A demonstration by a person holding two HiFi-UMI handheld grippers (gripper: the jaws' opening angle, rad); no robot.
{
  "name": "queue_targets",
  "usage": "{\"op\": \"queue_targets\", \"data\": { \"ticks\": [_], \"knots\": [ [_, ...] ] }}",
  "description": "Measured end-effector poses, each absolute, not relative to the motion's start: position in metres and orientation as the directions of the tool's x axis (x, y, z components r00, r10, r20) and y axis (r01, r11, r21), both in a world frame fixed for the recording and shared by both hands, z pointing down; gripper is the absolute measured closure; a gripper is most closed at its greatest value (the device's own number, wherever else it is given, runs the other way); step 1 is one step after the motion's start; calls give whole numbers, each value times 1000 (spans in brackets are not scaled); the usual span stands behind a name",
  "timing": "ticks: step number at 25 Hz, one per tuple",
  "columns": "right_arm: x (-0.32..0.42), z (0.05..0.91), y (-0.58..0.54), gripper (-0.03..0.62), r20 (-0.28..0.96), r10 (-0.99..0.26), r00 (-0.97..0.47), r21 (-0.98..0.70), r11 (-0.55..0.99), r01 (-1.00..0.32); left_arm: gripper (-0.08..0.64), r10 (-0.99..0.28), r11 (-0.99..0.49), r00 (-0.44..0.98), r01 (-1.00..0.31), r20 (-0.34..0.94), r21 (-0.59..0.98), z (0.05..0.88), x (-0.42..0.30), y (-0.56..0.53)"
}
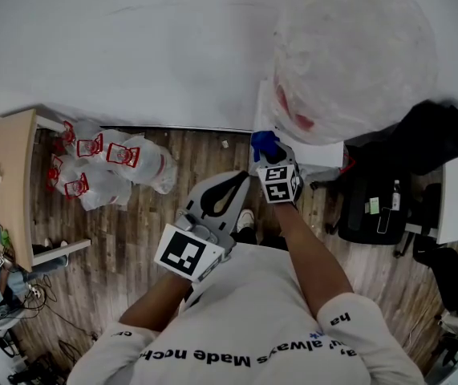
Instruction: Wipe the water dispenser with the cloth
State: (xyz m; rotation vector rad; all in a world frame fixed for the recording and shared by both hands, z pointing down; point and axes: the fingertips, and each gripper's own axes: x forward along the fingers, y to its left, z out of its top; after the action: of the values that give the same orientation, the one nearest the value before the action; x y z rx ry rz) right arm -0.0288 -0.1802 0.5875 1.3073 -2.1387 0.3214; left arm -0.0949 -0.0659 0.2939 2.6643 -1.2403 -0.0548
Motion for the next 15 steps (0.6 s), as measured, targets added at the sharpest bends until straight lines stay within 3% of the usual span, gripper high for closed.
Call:
{"op": "queue_targets", "data": {
  "ticks": [12, 15],
  "knots": [
    [-29, 588, -153, 465, 609, -713, -348, 90, 498, -862, 538, -751, -642, 659, -742, 41, 193, 291, -92, -64],
    [-26, 568, -159, 463, 561, -745, -361, 71, 478, -876, 538, -748, -646, 663, -739, 37, 191, 289, -92, -64]
  ]
}}
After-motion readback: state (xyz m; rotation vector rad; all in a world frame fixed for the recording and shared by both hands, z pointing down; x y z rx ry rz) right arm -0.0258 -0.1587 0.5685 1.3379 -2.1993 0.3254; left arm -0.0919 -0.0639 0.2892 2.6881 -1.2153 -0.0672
